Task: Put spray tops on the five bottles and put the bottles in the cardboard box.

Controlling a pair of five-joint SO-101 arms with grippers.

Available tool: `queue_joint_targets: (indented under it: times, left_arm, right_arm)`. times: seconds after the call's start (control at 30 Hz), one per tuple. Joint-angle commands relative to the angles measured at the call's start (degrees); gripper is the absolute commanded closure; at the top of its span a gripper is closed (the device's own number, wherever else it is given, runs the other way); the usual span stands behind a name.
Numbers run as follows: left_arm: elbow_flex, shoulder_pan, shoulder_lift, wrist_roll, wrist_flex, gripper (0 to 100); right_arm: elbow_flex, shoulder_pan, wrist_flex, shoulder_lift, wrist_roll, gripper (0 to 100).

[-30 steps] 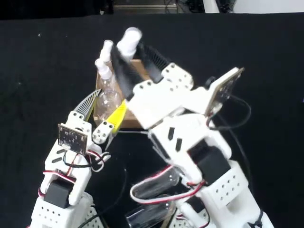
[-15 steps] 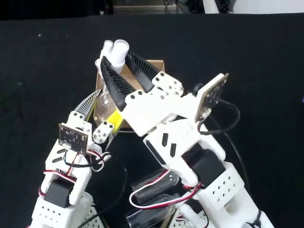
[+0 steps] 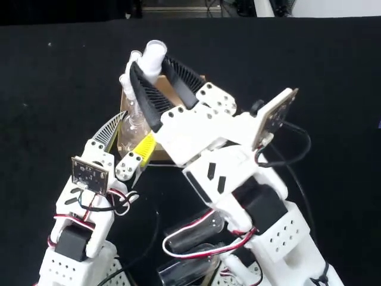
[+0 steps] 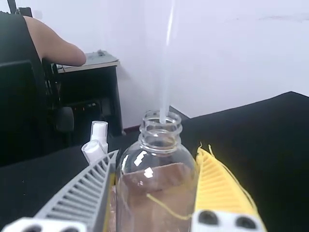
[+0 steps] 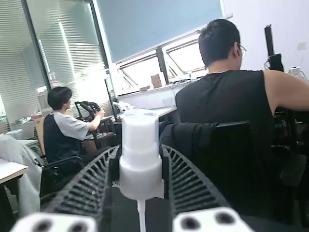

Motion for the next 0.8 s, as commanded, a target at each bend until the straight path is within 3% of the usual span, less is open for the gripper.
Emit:
queue_joint_targets:
  times: [0.0, 0.4, 0.63, 0.77]
  left_arm:
    - [-1.10, 0.84, -0.79, 0.53, -1.23, 96]
    - [-1.10, 0.84, -0.79, 0.53, -1.32, 96]
    - [-1.01, 0.84, -0.79, 0.62, -1.32, 96]
    - [-1.01, 0.84, -0.79, 0.70, -1.32, 96]
  right_arm:
    - [-3.47, 2.02, -0.79, -1.01, 0.62, 97.4]
    - [4.26, 1.58, -0.09, -1.63, 0.18, 97.6]
    - [8.04, -2.46, 6.68, -8.84, 0.53, 97.2]
    - [7.69, -4.31, 9.67, -8.04, 0.62, 87.8]
